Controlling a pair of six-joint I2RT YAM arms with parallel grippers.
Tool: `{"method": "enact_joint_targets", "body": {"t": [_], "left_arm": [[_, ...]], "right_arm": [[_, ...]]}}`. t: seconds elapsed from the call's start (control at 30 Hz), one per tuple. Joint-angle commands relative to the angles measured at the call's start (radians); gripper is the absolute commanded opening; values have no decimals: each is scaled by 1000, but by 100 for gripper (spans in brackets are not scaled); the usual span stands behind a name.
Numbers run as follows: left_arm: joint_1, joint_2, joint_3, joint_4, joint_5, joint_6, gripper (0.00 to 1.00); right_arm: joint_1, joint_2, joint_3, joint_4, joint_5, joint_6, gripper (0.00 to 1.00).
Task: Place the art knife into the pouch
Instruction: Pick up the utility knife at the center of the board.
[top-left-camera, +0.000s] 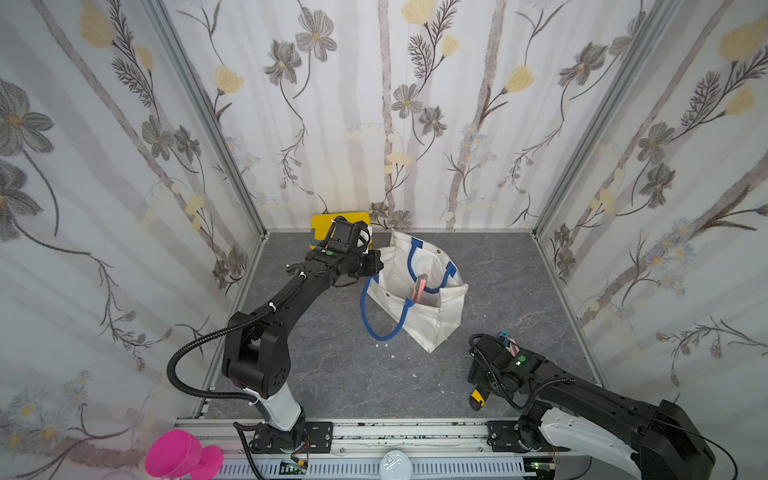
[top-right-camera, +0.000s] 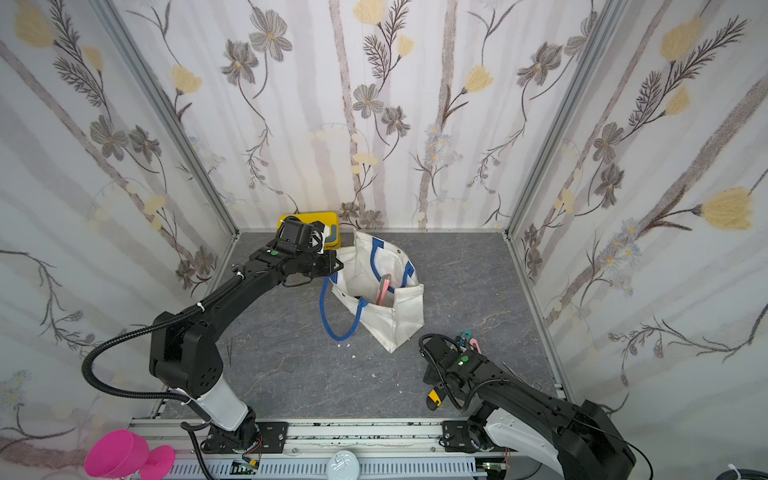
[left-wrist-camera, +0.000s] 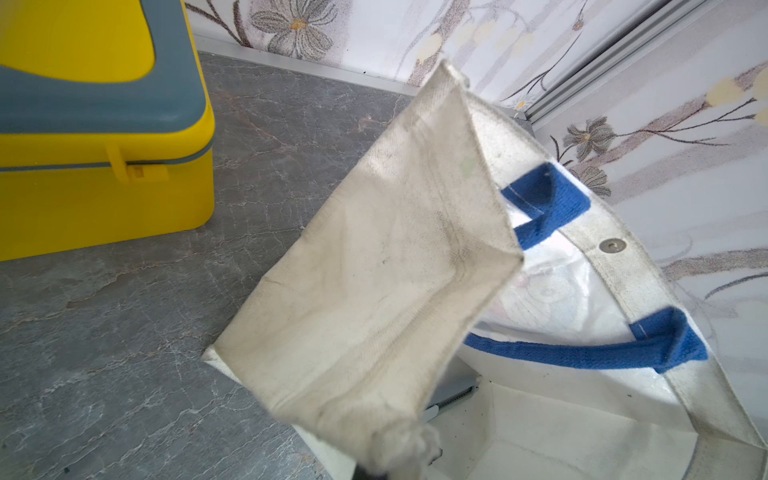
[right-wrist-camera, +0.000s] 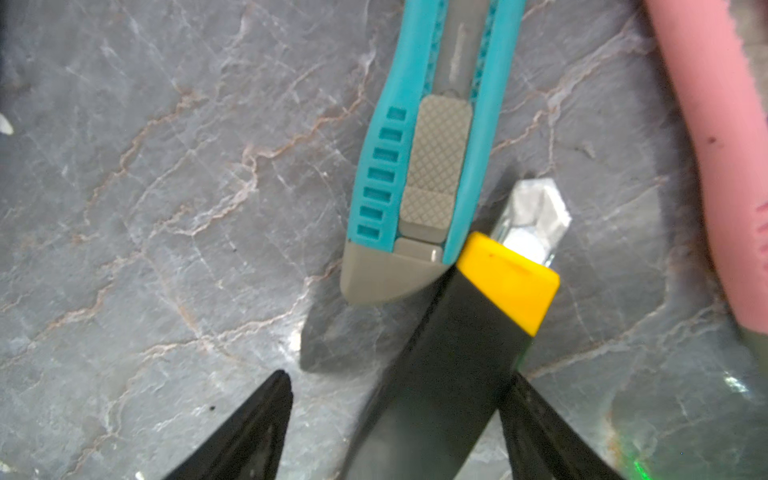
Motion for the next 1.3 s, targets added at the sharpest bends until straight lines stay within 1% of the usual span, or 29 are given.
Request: {"method": "enact_joint_targets", "body": {"t": [0.0,0.07,0.13,0.17,0.2,0.27,0.37,0.4,0.5,0.6,0.67,0.73,0.8,0.87,0.97,1.13,1.17,1.27], "left_arm": [[1,-1,2,9,14,2,0],[1,-1,0,10,14,2,0],[1,0,0,10,14,2,0],[1,0,-1,10,12,1,0],[2,0,-1,9,12,2,0],[2,0,-1,9,12,2,0],[3,2,0,9,13,1,0],[3,1,-1,9,9,2,0],[3,2,-1,9,9,2,0],[3,1,-1,9,8,2,0],[3,-1,-1,8,4,1,0],[2,-1,1,3,-4,4,0],[4,-5,1,0,-18,6,0],[7,-5,1,-1,-29,8,0],[12,-7,1,-2,-31,8,0],[15,-9,0,-1,-32,8,0],[15,-10,-1,-1,-32,8,0],[18,-6,-1,0,-31,6,0]], "right_arm": [[32,-38,-5,-39,-8,58,76],[46,-62,-21,-45,-18,85,74],[46,-78,-42,-20,-33,100,66],[46,-79,-50,-10,-35,104,65],[46,-74,-54,0,-35,108,65],[79,-57,-54,23,-35,108,64],[84,-21,-53,71,-35,104,62],[86,-6,-51,91,-38,102,59],[87,27,-42,129,-39,91,56],[86,48,-22,138,-12,83,49],[86,54,-14,152,0,79,47],[82,64,-11,170,7,78,42],[81,75,-9,196,9,73,40],[79,94,-2,209,14,64,36],[72,124,10,219,27,49,33],[60,139,22,248,28,18,25],[26,137,25,246,30,12,24],[7,131,35,247,40,-5,21]]}}
